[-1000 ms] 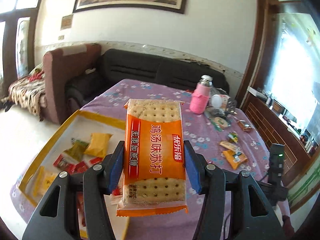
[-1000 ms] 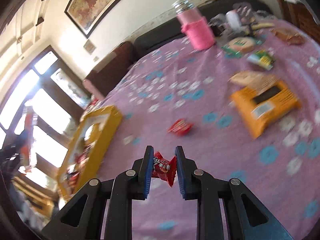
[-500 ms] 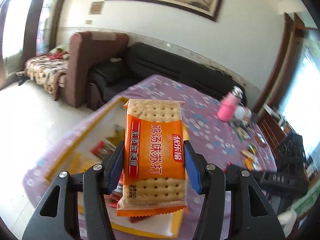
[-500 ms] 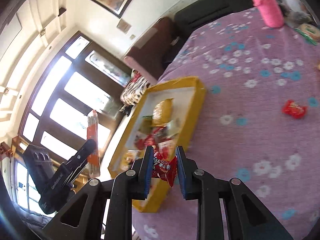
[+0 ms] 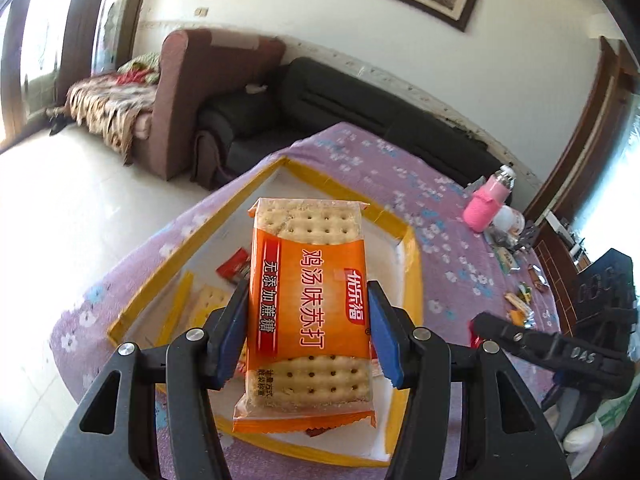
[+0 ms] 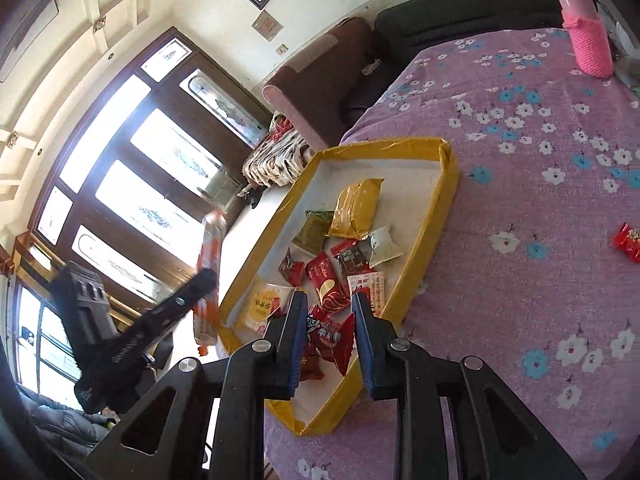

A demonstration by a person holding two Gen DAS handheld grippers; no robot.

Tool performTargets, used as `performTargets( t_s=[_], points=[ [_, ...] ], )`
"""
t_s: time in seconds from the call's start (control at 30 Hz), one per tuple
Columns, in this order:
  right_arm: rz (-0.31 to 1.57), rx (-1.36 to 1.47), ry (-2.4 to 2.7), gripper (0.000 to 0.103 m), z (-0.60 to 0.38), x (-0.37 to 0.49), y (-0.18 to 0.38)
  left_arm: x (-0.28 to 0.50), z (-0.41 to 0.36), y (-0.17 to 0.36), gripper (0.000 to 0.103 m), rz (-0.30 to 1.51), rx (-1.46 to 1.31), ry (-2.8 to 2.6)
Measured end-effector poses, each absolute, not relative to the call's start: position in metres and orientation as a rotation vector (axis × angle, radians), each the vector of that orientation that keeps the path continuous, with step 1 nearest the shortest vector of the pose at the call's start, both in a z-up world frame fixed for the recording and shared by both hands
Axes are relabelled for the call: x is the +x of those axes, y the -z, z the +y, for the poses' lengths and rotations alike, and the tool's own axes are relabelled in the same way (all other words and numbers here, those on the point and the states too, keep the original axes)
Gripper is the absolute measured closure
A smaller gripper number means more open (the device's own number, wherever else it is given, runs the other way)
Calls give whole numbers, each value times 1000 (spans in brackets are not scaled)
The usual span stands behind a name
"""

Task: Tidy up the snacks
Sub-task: 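Carry the cracker pack and red candy over the tray, then open both tools to release the cracker pack and candy into the tray, then move both tools back over the remaining snacks on the tablecloth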

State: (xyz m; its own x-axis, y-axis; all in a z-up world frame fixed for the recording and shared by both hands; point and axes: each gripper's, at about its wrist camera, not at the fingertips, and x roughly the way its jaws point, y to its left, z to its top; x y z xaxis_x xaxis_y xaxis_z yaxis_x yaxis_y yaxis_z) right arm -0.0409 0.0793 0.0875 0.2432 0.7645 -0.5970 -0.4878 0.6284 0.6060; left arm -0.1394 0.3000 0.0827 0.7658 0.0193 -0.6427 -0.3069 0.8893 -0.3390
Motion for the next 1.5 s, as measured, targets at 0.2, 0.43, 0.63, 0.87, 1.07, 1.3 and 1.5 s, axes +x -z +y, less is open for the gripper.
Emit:
performTargets(
  t_s=[0.2, 0.43, 0.63, 0.87, 1.07, 1.3, 1.5],
  points=[
    [1003, 209, -852, 78, 121, -30, -86, -125, 301, -63, 48, 749, -427, -191],
    [1049, 50, -783, 78, 182, -1, -57, -95, 312, -54, 48, 793, -381, -216],
    [1058, -2, -760, 78, 201, 9, -43, -85, 316, -54, 46, 783, -383, -223],
    [1030, 45, -758, 60, 190, 6, -48, -91, 315, -59, 40, 783, -380, -250],
    [987, 99, -749, 58, 160, -8, -64, -101, 298, -74, 37, 765, -350, -250],
    [931, 146, -717, 53, 114, -28, -82, -110, 261, -94, 36, 745, -252, -240],
    [915, 185, -664, 52, 60, -38, -82, -114, 223, -106, 32, 747, -196, -174]
  ],
)
